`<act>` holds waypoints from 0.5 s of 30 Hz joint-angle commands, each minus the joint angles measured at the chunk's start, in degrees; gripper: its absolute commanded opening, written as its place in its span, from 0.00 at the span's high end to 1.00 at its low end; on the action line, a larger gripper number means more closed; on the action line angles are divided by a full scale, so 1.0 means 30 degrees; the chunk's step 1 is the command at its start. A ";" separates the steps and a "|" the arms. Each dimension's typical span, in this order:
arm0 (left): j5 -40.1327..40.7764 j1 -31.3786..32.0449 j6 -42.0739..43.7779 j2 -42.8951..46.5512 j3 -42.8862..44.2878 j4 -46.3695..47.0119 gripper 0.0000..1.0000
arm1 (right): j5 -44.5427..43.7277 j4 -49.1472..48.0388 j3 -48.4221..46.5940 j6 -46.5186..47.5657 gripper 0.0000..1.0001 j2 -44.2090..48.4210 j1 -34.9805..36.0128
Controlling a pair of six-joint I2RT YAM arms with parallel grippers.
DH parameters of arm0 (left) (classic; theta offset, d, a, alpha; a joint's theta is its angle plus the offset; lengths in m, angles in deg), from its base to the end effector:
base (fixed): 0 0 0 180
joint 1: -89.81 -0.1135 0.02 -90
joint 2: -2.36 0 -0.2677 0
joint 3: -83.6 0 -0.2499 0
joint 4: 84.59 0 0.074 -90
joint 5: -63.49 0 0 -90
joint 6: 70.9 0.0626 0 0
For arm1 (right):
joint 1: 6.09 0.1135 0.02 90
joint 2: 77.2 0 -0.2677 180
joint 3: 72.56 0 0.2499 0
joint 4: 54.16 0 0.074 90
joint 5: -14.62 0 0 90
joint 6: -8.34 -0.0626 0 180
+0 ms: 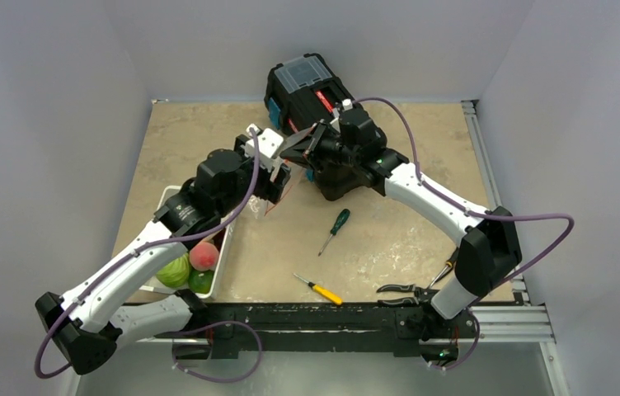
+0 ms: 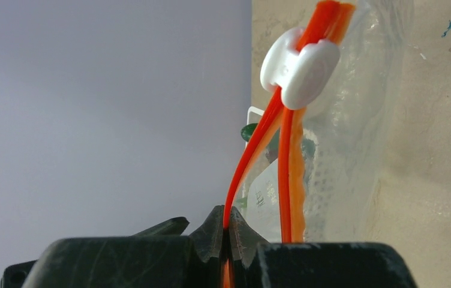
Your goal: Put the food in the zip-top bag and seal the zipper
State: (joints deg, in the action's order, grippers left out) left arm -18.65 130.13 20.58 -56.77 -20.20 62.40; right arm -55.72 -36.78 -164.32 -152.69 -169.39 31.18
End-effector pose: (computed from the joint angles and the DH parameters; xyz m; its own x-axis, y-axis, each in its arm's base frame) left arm 0.1979 -0.1567 0.3793 -0.1954 0.1993 -0.9603 0.5459 0.8355 0.0624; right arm 0.3109 0.2630 0.3385 -0.8595 0.4651 -0.2122 -0.0381 0.3557 0.9338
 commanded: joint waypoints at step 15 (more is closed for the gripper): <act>0.4515 0.1269 0.0764 -0.2079 0.2034 -0.1445 0.44 | -0.1955 -0.0822 0.0350 -0.0671 1.00 0.1569 0.0643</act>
State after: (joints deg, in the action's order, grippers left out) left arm -6.93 133.71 23.22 -62.67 -17.07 58.25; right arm -59.61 -37.74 -163.71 -154.70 -166.65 32.19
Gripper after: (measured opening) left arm 0.614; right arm 0.003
